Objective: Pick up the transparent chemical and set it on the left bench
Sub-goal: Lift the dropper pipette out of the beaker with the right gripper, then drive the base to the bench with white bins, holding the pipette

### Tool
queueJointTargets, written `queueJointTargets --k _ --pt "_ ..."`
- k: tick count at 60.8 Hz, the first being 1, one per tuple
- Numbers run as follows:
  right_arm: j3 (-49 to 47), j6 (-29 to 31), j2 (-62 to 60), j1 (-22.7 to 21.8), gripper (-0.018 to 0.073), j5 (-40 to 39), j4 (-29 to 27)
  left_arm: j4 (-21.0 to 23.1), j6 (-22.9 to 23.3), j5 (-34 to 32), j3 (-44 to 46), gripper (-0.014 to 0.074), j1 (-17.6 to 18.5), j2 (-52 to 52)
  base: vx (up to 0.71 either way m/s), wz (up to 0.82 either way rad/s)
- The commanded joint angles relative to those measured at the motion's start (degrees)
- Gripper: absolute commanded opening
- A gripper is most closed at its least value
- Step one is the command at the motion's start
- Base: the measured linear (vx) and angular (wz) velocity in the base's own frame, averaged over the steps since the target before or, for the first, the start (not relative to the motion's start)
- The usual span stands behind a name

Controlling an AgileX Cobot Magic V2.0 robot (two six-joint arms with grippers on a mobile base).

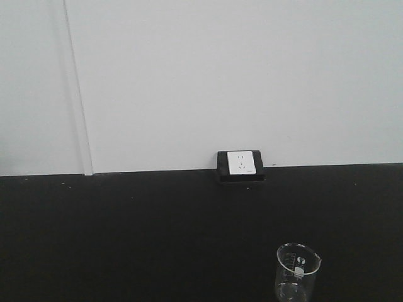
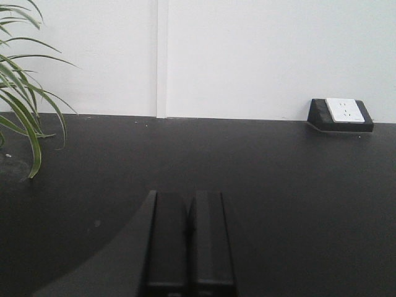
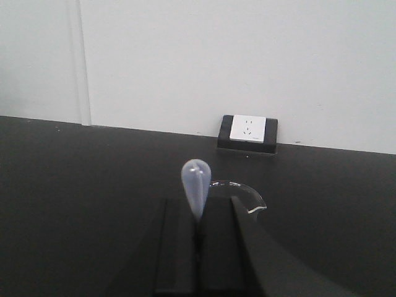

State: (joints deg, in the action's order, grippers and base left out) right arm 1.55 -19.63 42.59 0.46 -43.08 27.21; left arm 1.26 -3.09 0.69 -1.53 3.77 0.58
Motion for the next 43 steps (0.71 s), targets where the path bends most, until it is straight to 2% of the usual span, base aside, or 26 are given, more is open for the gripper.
queueJointTargets --k 1,21,43 --pt "0.5 0.1 -0.1 0.0 -0.0007 -4.2 -0.9 0.0 0.4 -4.5 -0.9 -0.0004 0.1 1.1 -0.03 0.01" --pt "0.5 0.1 -0.1 0.0 -0.0007 -4.2 -0.9 0.0 0.4 -4.5 -0.9 -0.0004 0.1 1.1 -0.09 0.01" --pt "0.5 0.1 -0.1 0.0 -0.0007 -4.2 -0.9 0.0 0.4 -4.5 -0.9 -0.0004 0.1 1.1 -0.23 0.12"
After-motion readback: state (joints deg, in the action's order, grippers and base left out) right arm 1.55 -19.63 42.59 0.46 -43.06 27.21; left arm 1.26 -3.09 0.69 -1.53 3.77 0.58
